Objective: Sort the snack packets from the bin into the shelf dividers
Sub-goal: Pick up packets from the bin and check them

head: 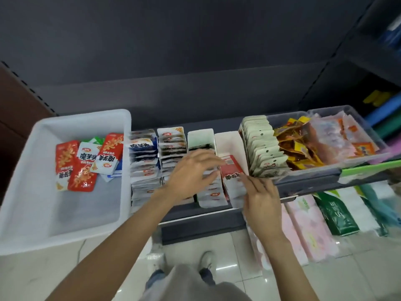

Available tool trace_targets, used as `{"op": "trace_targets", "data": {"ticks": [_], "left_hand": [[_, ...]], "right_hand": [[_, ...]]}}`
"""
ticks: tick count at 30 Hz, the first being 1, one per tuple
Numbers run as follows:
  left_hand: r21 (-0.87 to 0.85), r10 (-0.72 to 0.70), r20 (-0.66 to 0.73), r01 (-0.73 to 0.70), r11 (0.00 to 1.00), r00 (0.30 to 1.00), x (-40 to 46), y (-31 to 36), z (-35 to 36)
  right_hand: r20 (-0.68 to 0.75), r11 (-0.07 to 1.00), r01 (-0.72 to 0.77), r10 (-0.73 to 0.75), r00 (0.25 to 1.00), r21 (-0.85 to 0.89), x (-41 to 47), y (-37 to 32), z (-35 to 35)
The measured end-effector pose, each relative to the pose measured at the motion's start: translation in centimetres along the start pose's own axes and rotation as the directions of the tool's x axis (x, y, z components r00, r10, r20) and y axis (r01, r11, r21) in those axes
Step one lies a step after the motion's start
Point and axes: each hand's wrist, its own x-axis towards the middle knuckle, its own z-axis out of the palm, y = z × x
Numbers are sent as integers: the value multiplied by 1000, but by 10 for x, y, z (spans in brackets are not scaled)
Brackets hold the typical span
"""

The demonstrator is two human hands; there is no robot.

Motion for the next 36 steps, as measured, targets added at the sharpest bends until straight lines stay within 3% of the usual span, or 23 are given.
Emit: {"op": "trace_targets", "data": {"ticks": [3,6,10,12,14,17,21,25,30,33,36], "left_hand": [[-96,-154,-282,131,987,947,-36,-5,-42],[-145,-310,-505,275,950,805,-82,-23,-84],[-262,-626,-497,584,768,600,-145,-81,-127],[-244,-727,-423,704,667,542,-170,-120,-140],[-213,-793,-311,775,595,523,-189,-160,-149],[-136,-817,-227,813,566,531,-198,-209,-155],[-33,-842,-126,846,532,525,-186,-253,-152],[87,-840,26,836,542,542,-178,-267,-131],[52,-843,39,842,537,536,-171,-276,-108],[-166,-856,-40,842,514,515,-170,-271,-111],[-251,-848,-156,810,530,507,-172,-258,-133]], "right_hand": [[-22,976,-30,36,999,214,4,-24,-19],[10,906,82,-95,995,415,24,-63,-28],[119,841,316,-403,907,440,58,-142,-20],[132,800,422,-516,846,426,73,-188,-11],[178,774,436,-561,809,459,90,-236,1],[335,791,346,-548,766,505,118,-293,47],[523,911,314,-411,747,267,148,-335,131],[615,970,219,-238,752,106,149,-343,171],[614,965,263,-221,758,23,141,-340,183],[609,949,312,-229,759,-32,133,-340,185],[635,952,303,-208,744,-44,130,-341,172]]}}
